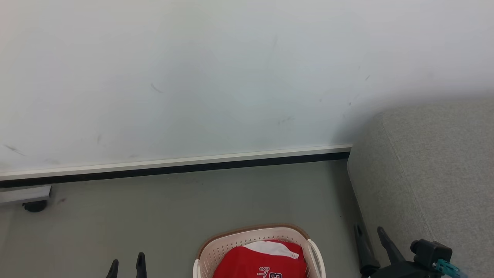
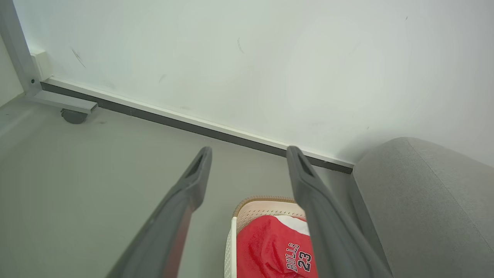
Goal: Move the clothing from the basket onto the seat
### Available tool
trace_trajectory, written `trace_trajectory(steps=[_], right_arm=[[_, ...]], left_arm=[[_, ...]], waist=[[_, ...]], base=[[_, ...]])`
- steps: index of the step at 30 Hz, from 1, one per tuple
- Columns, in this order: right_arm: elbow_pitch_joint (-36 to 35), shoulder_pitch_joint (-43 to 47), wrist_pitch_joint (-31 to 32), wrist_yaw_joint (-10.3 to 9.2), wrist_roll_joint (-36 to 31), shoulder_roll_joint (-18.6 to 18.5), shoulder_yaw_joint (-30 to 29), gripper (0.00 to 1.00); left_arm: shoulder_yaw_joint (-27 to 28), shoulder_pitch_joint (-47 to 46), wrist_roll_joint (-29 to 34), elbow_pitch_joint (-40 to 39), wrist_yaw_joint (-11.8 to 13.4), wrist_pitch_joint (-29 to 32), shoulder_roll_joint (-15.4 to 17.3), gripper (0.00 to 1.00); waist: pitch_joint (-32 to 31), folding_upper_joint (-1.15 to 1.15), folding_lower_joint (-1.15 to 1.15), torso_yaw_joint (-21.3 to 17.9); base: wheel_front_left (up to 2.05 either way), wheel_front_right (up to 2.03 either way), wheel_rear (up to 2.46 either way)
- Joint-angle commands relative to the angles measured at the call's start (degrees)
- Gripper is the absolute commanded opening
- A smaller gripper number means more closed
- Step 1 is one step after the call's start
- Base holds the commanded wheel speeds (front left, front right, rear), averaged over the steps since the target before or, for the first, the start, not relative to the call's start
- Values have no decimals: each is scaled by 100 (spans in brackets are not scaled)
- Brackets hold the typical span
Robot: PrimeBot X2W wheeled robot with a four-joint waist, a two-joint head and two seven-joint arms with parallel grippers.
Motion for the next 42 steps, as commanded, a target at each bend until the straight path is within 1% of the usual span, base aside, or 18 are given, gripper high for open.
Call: trace_trajectory(steps=[1, 8, 27, 36, 40, 42], right_arm=[[-30, 20, 22, 3, -181, 19, 10, 100], [-45, -14, 45, 3, -515, 49, 9, 100], [31, -47, 44, 3, -1457, 125, 38, 100], [72, -76, 10, 3, -1828, 162, 47, 100], [83, -94, 12, 3, -1995, 176, 70, 100], [86, -98, 9, 3, -1985, 175, 70, 100]], left_arm=[[3, 0, 179, 3, 15, -65, 83, 100], [37, -83, 474, 54, 44, -156, 170, 100], [-14, -20, 1206, 75, 152, -407, 136, 100], [43, -12, 1357, 150, 133, -503, 98, 100], [22, -44, 1456, 205, 83, -556, 102, 100], [25, -59, 1421, 235, 71, -545, 97, 100]], waist=[[-6, 0, 0, 0], [-12, 0, 0, -8], [13, 0, 0, -54], [-12, 0, 0, -66], [-14, 0, 0, -71], [-8, 0, 0, -73]], base=[[0, 0, 0], [0, 0, 0], [0, 0, 0], [0, 0, 0], [0, 0, 0], [0, 0, 0]])
